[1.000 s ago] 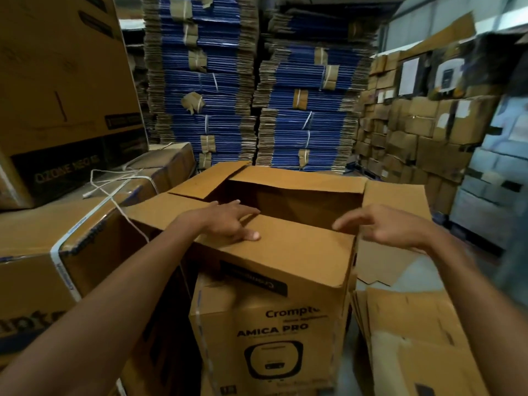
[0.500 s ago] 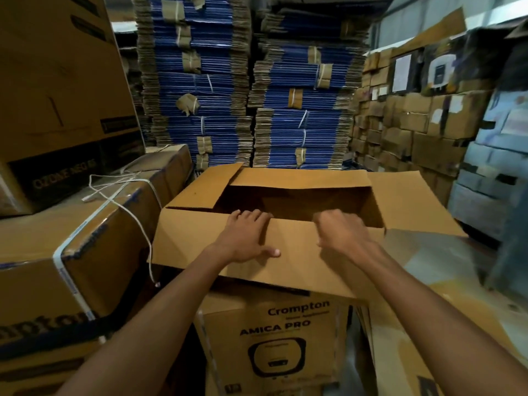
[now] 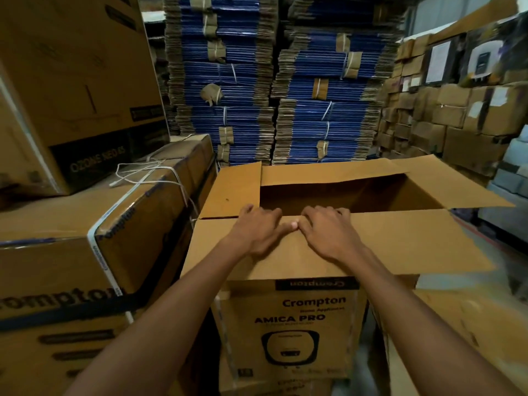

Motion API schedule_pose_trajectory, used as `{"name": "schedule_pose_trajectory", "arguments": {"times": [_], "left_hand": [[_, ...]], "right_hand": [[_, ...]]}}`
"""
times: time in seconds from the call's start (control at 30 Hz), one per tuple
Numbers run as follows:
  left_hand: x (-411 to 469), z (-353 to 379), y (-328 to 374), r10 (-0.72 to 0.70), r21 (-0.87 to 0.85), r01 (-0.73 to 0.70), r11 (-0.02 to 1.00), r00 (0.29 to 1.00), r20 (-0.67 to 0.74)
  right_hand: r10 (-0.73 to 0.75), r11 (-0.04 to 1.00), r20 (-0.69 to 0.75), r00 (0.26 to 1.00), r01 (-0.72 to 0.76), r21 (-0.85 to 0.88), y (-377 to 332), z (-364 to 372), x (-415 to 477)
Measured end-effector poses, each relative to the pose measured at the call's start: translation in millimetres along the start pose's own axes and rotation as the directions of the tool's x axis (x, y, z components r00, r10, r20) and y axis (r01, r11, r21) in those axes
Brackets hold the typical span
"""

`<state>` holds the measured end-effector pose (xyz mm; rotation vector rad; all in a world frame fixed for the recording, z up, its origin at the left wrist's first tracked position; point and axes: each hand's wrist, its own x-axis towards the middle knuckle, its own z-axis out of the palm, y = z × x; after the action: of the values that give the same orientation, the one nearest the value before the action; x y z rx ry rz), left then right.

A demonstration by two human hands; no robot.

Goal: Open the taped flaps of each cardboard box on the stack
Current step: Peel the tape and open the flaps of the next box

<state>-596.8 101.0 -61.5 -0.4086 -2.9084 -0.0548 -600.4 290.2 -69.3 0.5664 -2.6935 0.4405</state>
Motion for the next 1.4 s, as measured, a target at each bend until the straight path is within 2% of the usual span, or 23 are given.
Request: {"name": "schedule_pose_trajectory", "arguments": {"times": [0.13, 0.2, 0.33, 0.43, 0.53, 0.67, 0.83, 1.1, 1.2, 1.3, 1.4], "left_hand": [[1, -14, -9, 0.001, 0.239, 0.009, 0.971, 0.999, -0.044], [2, -28, -10, -0.021, 0.301, 0.061, 0.952, 0.991, -0.133], [-5, -62, -38, -0.100, 0.359, 0.216, 0.908, 0.944, -0.316], [-19, -78, -76, -0.246, 0.325, 0.368, 0.871, 0.900, -0.360], [-34, -76, -105, -0.435, 0.250, 0.505, 0.826, 0.854, -0.287], [-50, -47, -113, -0.543, 0.185, 0.562, 0.806, 0.827, -0.147], [-46, -26, -95, -0.581, 0.043, 0.582, 0.812, 0.813, -0.032], [-21, -16, -86, -0.678, -0.123, 0.684, 0.719, 0.729, 0.093], [-22, -7, -91, -0.672, -0.240, 0.671, 0.701, 0.735, 0.094], [-27, -3, -88, -0.647, -0.271, 0.632, 0.726, 0.761, 0.041], [-28, -4, -86, -0.628, -0.318, 0.614, 0.722, 0.775, 0.068]], "right_hand": [[-0.001, 0.998, -0.061, 0.998, -0.003, -0.067, 7, 12, -3], [-0.005, 0.997, -0.062, 0.998, 0.000, -0.072, 9, 15, -4], [-0.007, 0.997, -0.107, 0.994, -0.001, -0.078, 11, 22, -7], [-0.011, 0.996, -0.126, 0.992, 0.000, -0.086, 12, 26, -9], [-0.012, 0.995, -0.151, 0.988, -0.003, -0.096, 13, 29, -7], [0.002, 0.994, -0.203, 0.979, -0.023, -0.105, 20, 33, -6], [0.010, 0.993, -0.239, 0.971, -0.037, -0.109, 34, 32, -2], [0.008, 0.992, -0.252, 0.968, -0.040, -0.119, 40, 33, -5], [-0.001, 0.993, -0.260, 0.966, -0.029, -0.110, 40, 34, -5], [-0.011, 0.994, -0.278, 0.960, -0.019, -0.106, 40, 37, -5], [-0.028, 0.993, -0.292, 0.956, -0.007, -0.120, 41, 37, -4]]}}
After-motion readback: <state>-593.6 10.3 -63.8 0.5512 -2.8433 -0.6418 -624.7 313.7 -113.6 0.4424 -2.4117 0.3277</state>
